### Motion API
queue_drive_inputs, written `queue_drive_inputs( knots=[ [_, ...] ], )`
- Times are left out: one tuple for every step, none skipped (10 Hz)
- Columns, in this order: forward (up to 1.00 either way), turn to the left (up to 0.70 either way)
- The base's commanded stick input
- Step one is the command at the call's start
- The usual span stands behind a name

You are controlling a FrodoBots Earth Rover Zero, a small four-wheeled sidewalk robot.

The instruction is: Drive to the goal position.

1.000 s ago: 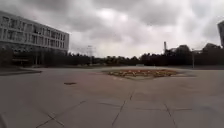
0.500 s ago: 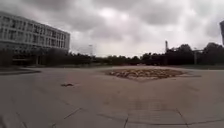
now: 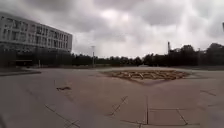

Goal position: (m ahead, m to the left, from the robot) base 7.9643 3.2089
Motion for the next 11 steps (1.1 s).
queue_drive_inputs(
  knots=[
    [0.70,0.00],
    [0.70,0.00],
    [0.70,0.00],
    [0.70,0.00],
    [0.70,0.00],
    [0.70,0.00],
    [0.70,0.00],
    [0.70,0.00],
    [0.70,0.00],
    [0.70,0.00],
    [0.70,0.00]
  ],
)
